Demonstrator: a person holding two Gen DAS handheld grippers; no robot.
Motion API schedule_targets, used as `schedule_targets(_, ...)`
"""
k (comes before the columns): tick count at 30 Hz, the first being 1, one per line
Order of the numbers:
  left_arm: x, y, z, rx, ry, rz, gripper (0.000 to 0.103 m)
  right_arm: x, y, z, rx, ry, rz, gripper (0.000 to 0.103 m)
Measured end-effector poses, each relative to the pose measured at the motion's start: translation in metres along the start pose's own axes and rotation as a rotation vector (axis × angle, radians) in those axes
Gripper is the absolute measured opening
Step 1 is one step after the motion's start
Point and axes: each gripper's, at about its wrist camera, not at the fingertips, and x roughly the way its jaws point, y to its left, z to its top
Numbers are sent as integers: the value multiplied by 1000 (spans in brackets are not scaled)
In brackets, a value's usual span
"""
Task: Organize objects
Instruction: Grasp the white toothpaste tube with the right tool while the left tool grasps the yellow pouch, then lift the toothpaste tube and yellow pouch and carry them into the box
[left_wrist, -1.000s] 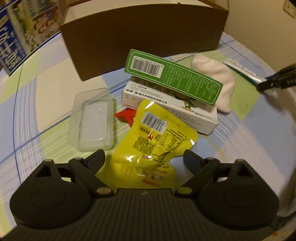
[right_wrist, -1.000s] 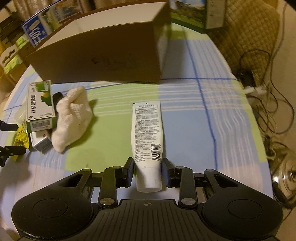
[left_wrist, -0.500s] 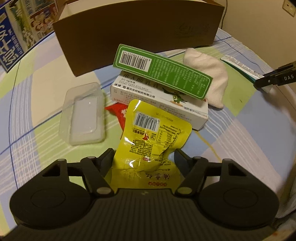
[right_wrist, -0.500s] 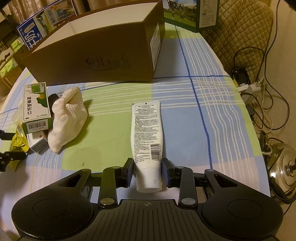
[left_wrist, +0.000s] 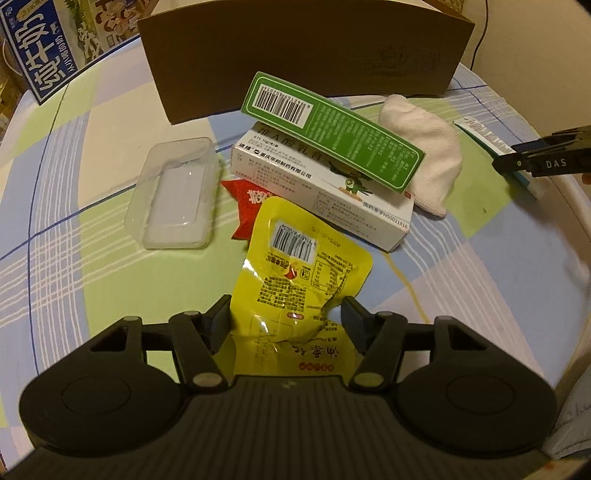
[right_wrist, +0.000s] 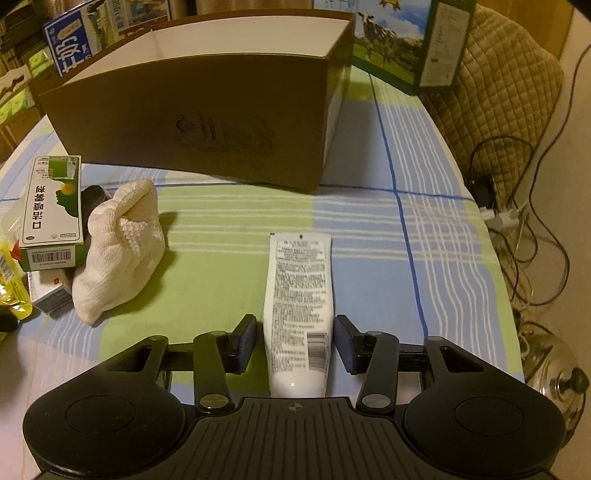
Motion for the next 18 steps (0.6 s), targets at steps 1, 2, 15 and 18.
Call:
schedule_targets(1, 0, 0, -1, -4, 1, 3, 59, 0, 0, -1, -3, -1, 1, 43)
schedule_targets(2, -1, 0, -1, -8, 2, 5, 59, -1, 0, -2, -9, -4, 2, 43)
schedule_targets(15, -12, 2, -8, -103, -7, -7, 48, -14, 6, -21, -15, -4, 41, 38)
schedule_targets(18, -13, 0, -10, -83, -10, 1, 51, -16, 8, -24, -22, -2, 48, 38)
